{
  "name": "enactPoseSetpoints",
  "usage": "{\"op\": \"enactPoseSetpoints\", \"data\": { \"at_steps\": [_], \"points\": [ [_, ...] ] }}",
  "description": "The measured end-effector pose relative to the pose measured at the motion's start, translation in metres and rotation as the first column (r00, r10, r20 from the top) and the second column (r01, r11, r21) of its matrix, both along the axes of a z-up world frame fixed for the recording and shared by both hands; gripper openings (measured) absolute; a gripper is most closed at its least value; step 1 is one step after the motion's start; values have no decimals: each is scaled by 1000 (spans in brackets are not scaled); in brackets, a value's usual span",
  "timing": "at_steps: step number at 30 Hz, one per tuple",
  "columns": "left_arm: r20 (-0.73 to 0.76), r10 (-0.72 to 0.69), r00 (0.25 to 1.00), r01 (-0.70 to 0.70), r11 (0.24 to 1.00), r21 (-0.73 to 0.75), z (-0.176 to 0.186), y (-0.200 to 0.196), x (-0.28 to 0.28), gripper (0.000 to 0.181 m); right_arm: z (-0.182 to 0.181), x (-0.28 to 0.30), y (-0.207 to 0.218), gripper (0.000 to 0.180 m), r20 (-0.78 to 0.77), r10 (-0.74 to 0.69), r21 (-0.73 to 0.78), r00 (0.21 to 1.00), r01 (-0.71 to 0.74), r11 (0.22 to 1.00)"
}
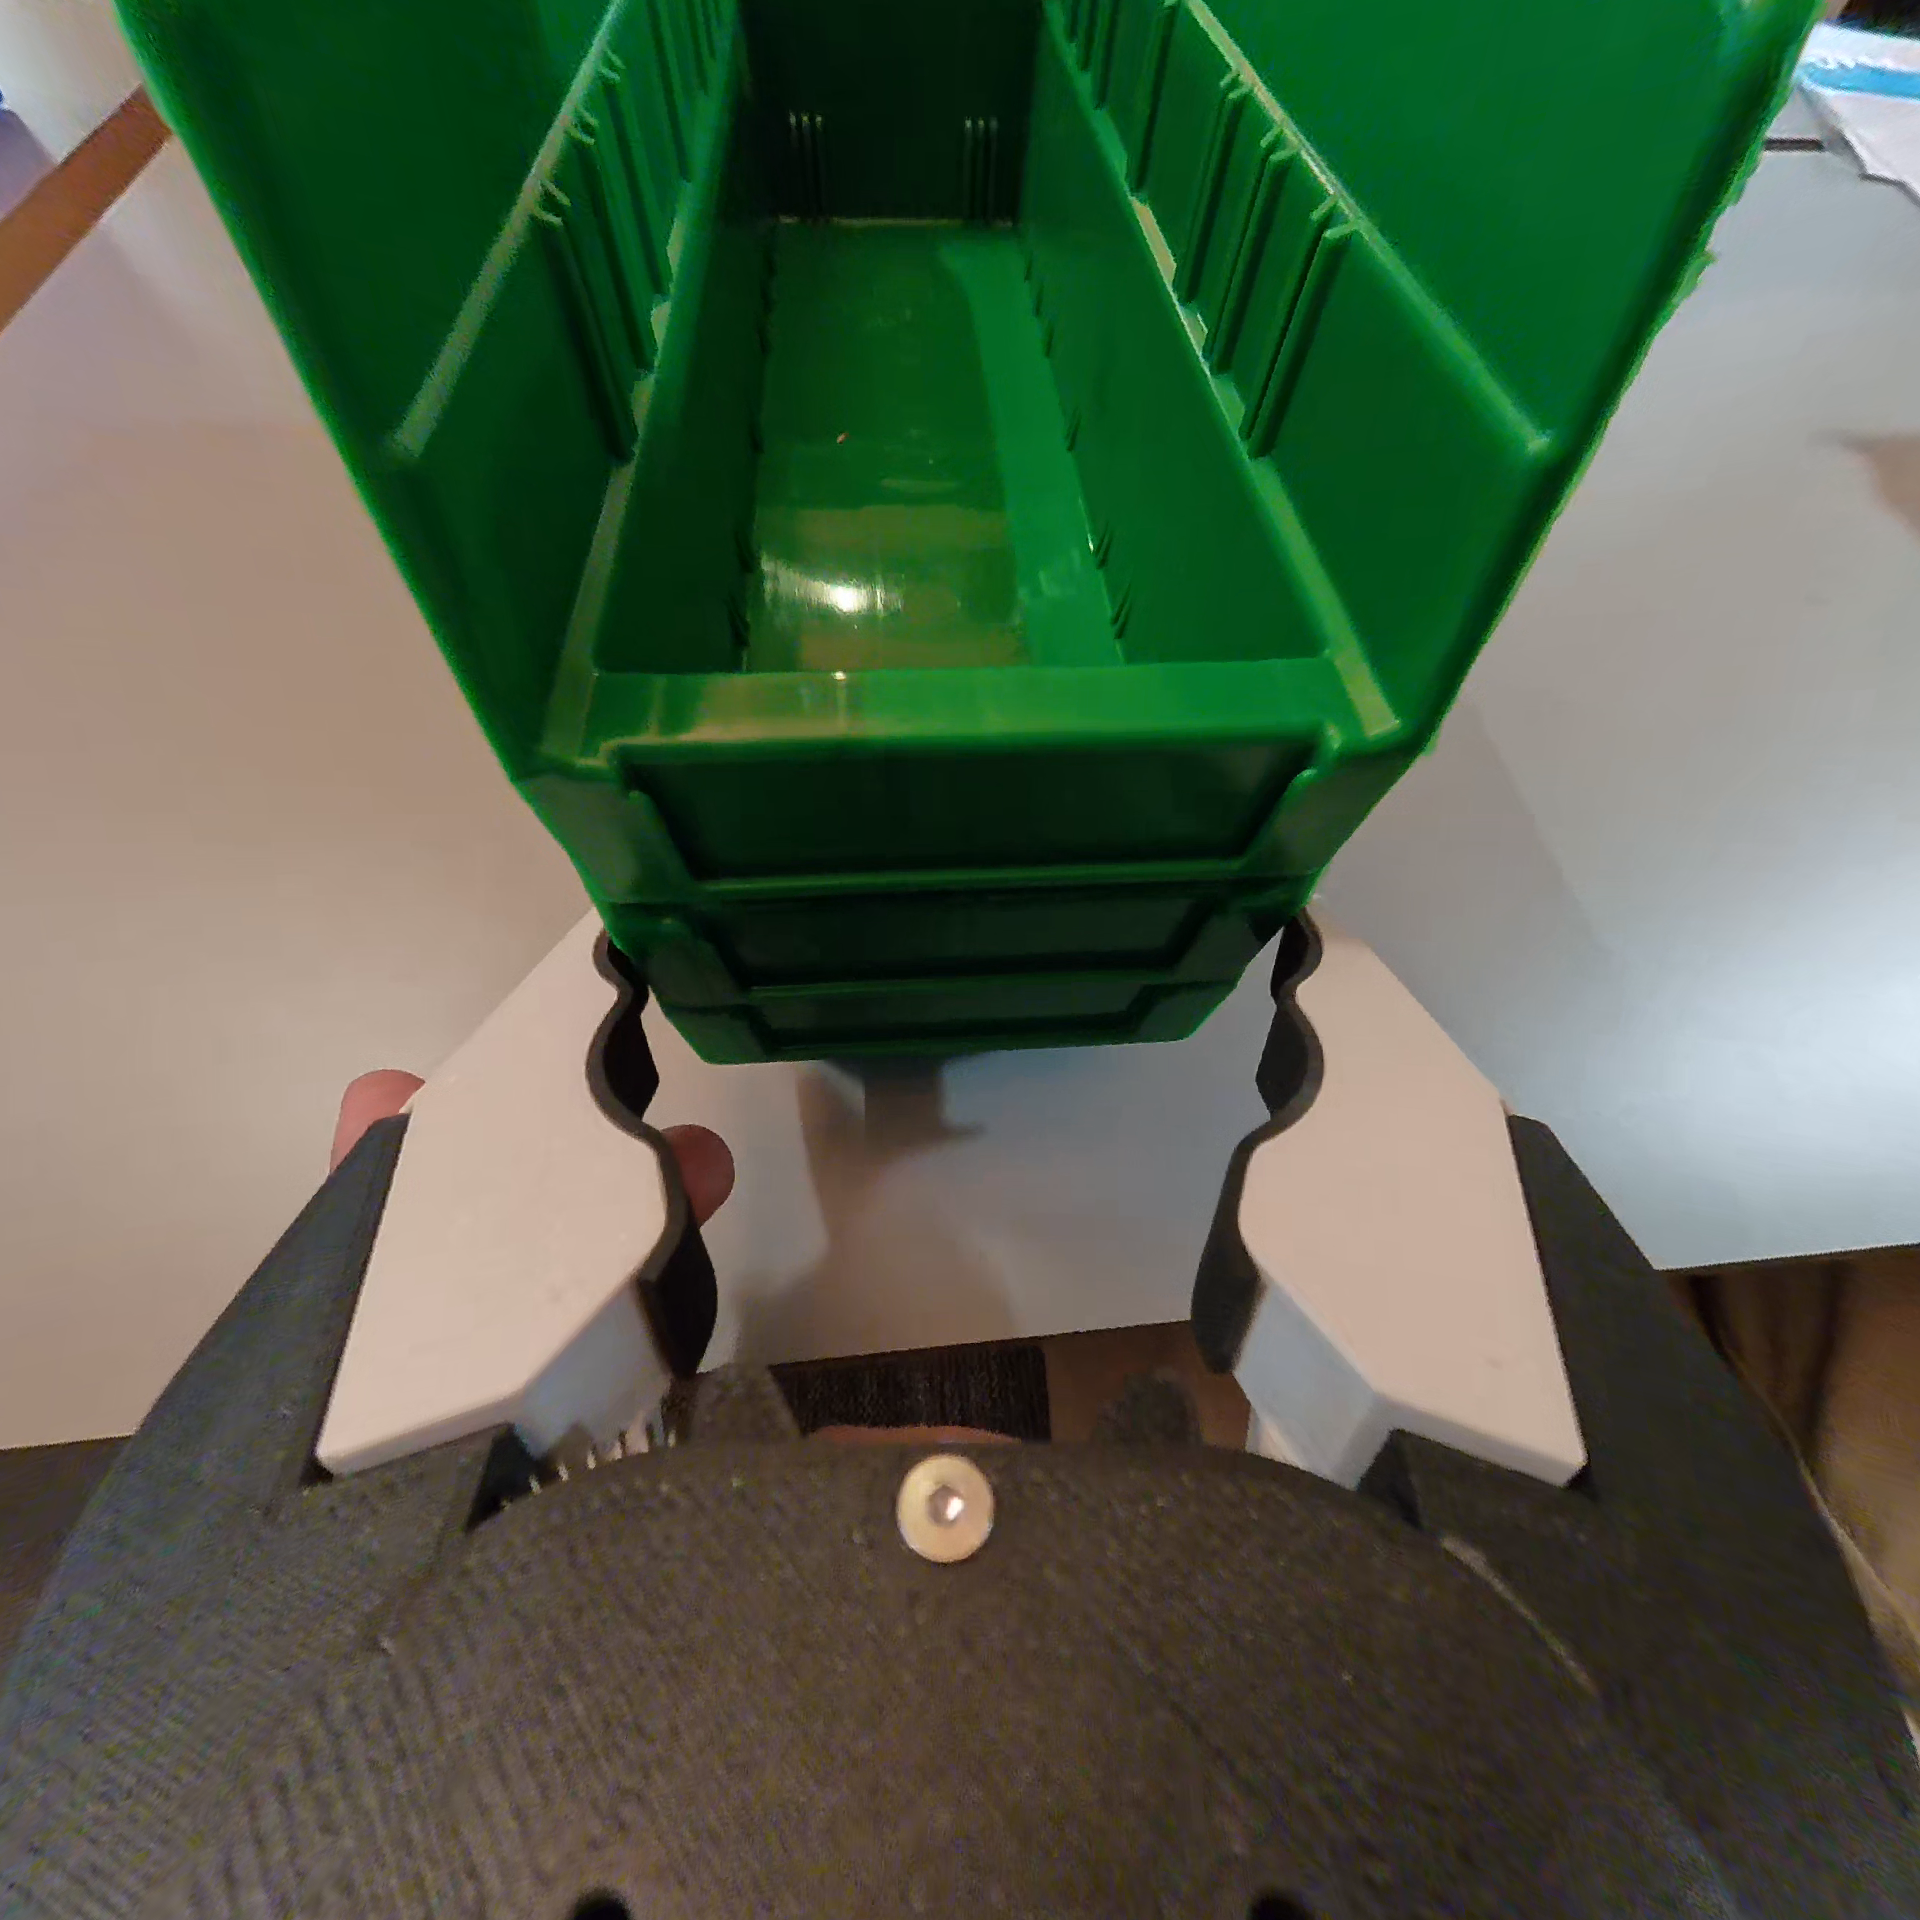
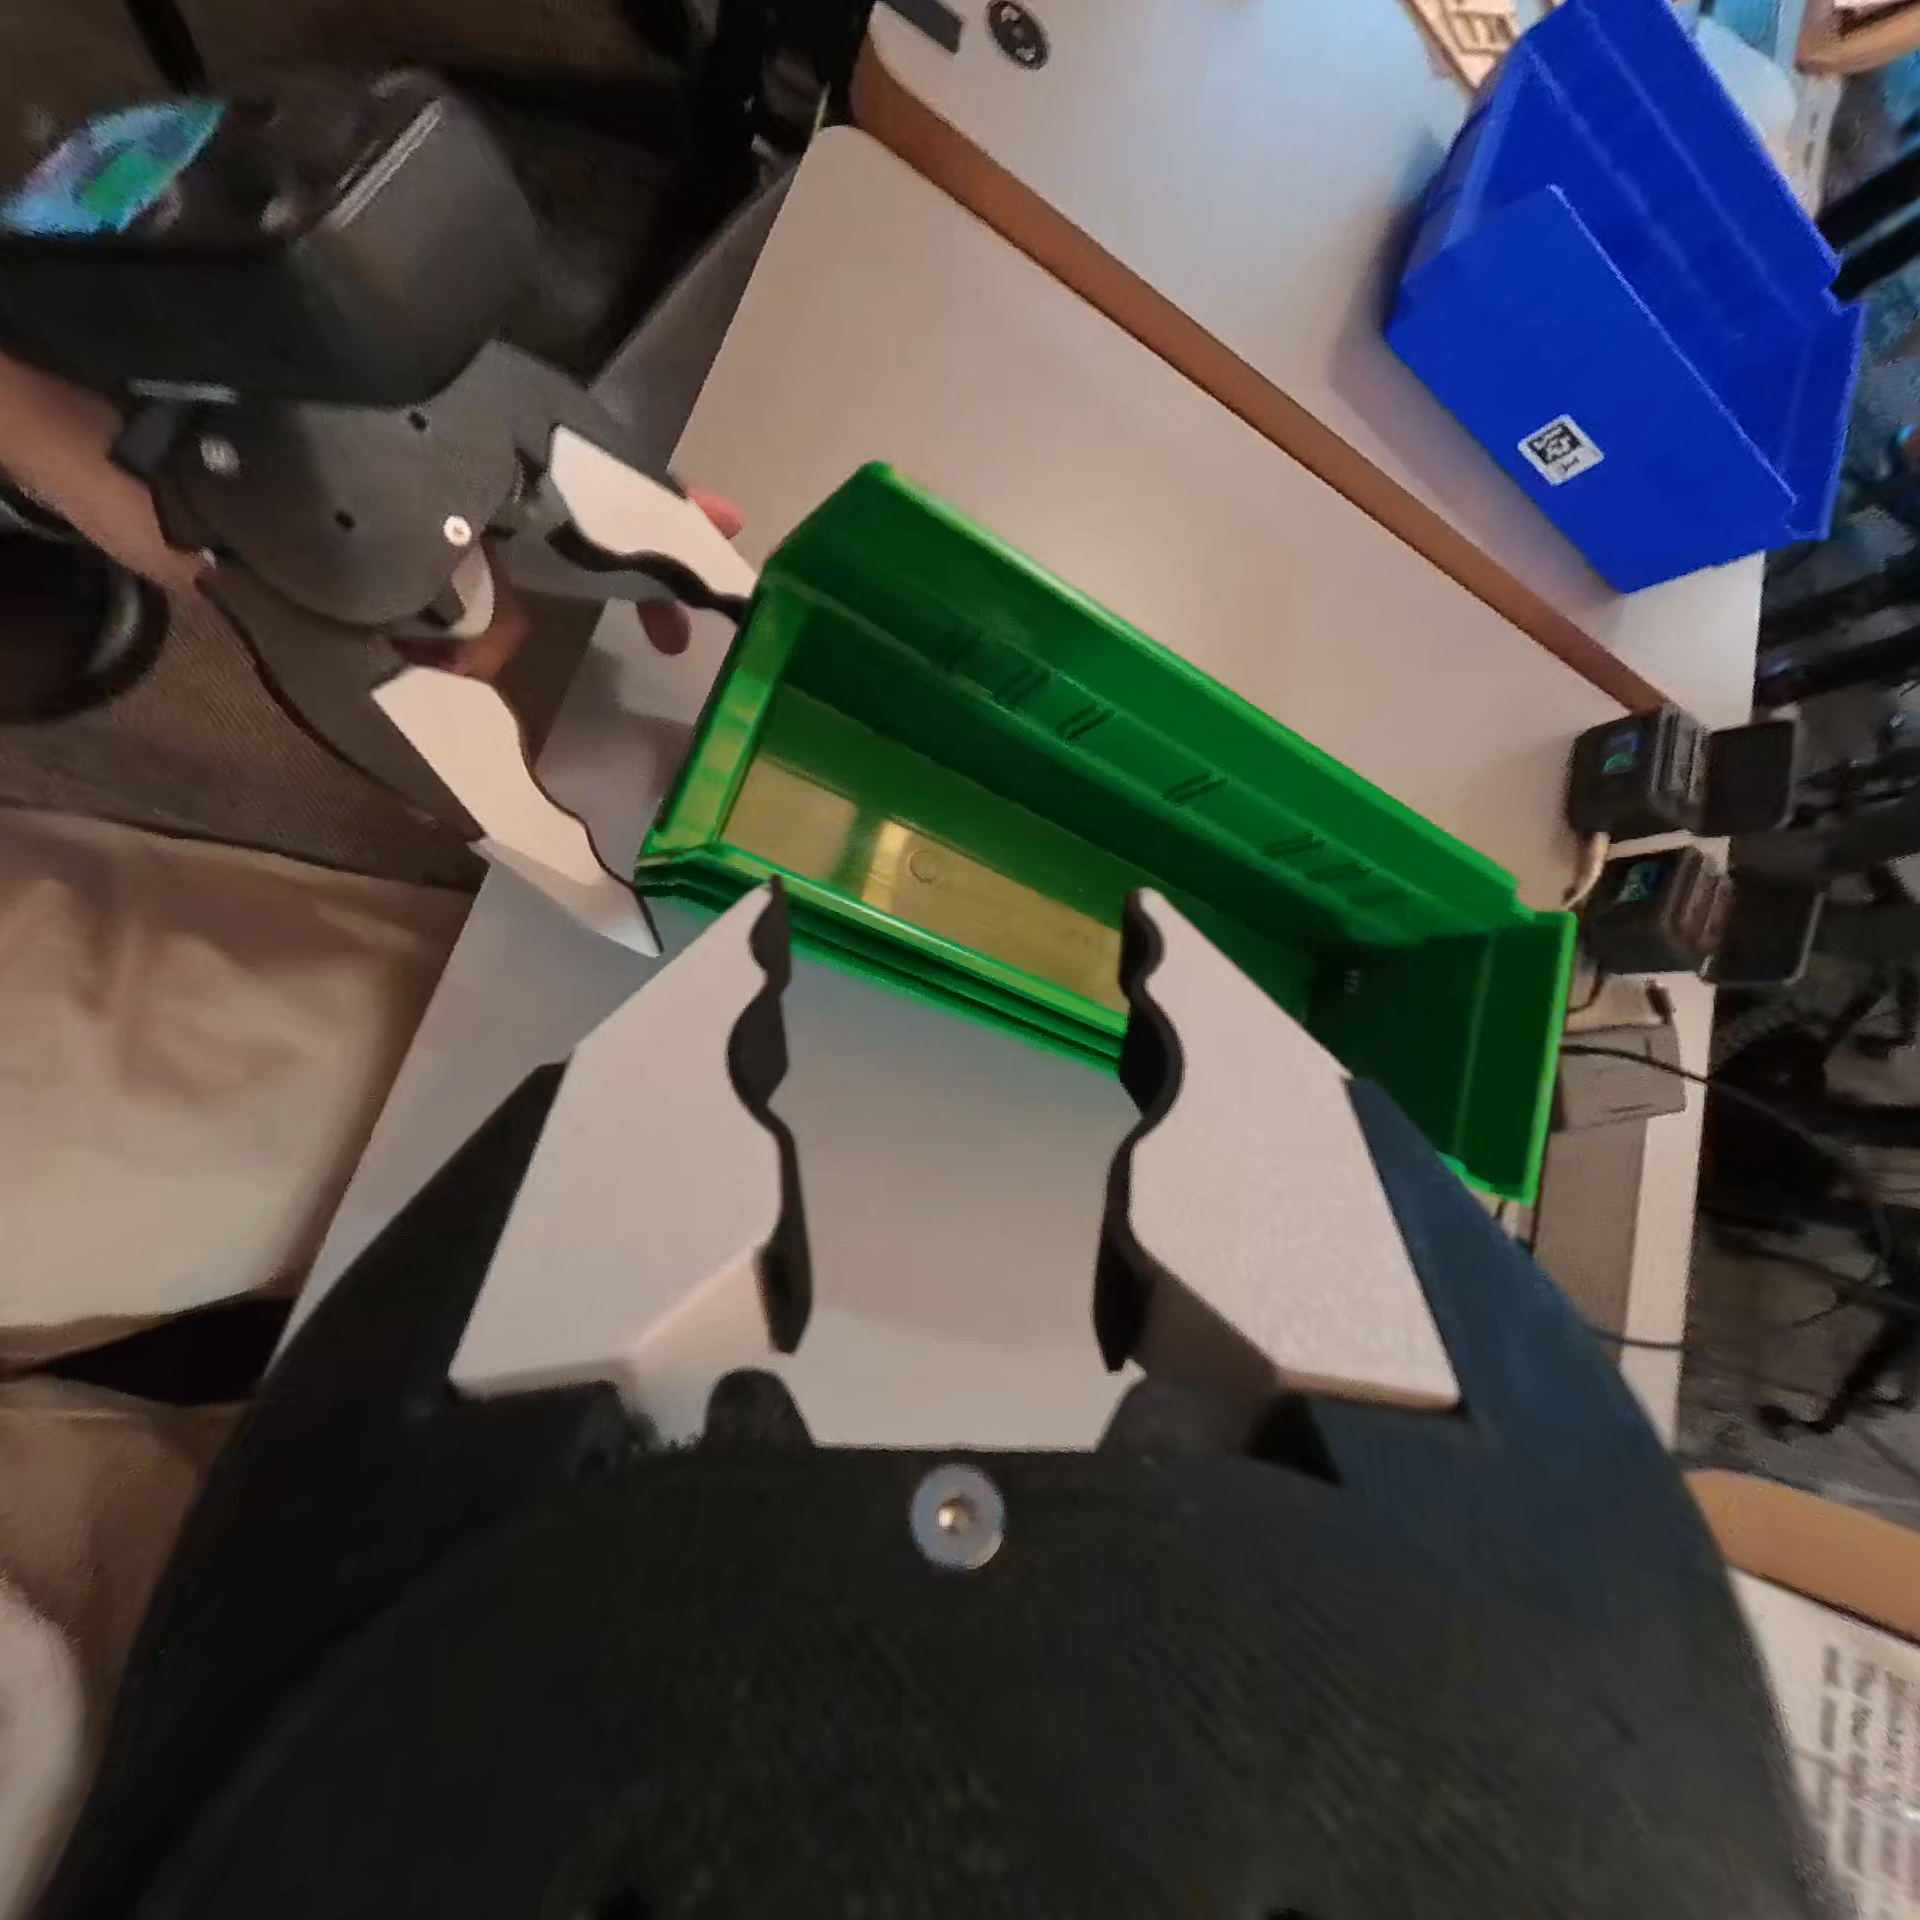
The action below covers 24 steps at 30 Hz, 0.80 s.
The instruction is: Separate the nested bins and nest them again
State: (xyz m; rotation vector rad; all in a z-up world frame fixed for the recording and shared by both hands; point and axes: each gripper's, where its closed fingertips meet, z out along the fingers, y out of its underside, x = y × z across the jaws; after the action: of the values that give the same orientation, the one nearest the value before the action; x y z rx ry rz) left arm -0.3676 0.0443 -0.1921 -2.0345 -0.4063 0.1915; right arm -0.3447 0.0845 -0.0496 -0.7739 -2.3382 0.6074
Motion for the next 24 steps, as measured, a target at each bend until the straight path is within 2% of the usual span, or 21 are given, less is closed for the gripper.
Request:
{"op": "enactPoseSetpoints", "data": {
  "at_steps": [3, 6, 8, 10, 12, 14, 16, 18, 21, 23, 24],
  "points": [
    [-2, 0, 1000, 0, 1000, 0, 0, 0, 0, 119, 13, -3, 13, 88, 45, -64, -55, 997, 67, 996],
    [-3, -1, 1000, 1, 1000, 1, 0, 0, 0, 119, 18, -9, 20, 99, 116, -131, -125, 985, 145, 981],
    [-3, -2, 1000, 2, 1000, 2, 0, 0, 0, 119, 18, -17, 28, 101, 178, -215, -192, 960, 248, 949],
    [-3, -3, 1000, 3, 1000, 3, 0, 1, 0, 119, 16, -29, 43, 95, 245, -330, -253, 911, 389, 886],
    [-2, -4, 1000, 4, 1000, 2, 0, 1, 0, 119, 12, -39, 59, 82, 330, -419, -293, 846, 514, 806],
    [0, -6, 1000, 6, 1000, 0, 0, 0, 0, 119, 7, -45, 76, 57, 419, -496, -299, 761, 631, 716],
    [0, -8, 1000, 8, 1000, -2, -1, 0, 0, 120, 4, -47, 86, 54, 502, -510, -299, 699, 693, 656],
    [1, -10, 1000, 10, 1000, -2, -1, 1, 0, 120, 4, -50, 94, 53, 516, -517, -299, 683, 710, 638],
    [-1, -13, 1000, 13, 1000, -5, -1, 1, 0, 120, 7, -51, 90, 73, 517, -468, -319, 717, 669, 672],
    [-3, -13, 1000, 13, 1000, -7, -1, 1, 0, 120, 8, -52, 85, 93, 510, -451, -327, 733, 650, 686],
    [-5, -13, 1000, 13, 1000, -8, -2, 1, 0, 120, 9, -54, 83, 110, 507, -452, -329, 734, 650, 685]
  ]
}}
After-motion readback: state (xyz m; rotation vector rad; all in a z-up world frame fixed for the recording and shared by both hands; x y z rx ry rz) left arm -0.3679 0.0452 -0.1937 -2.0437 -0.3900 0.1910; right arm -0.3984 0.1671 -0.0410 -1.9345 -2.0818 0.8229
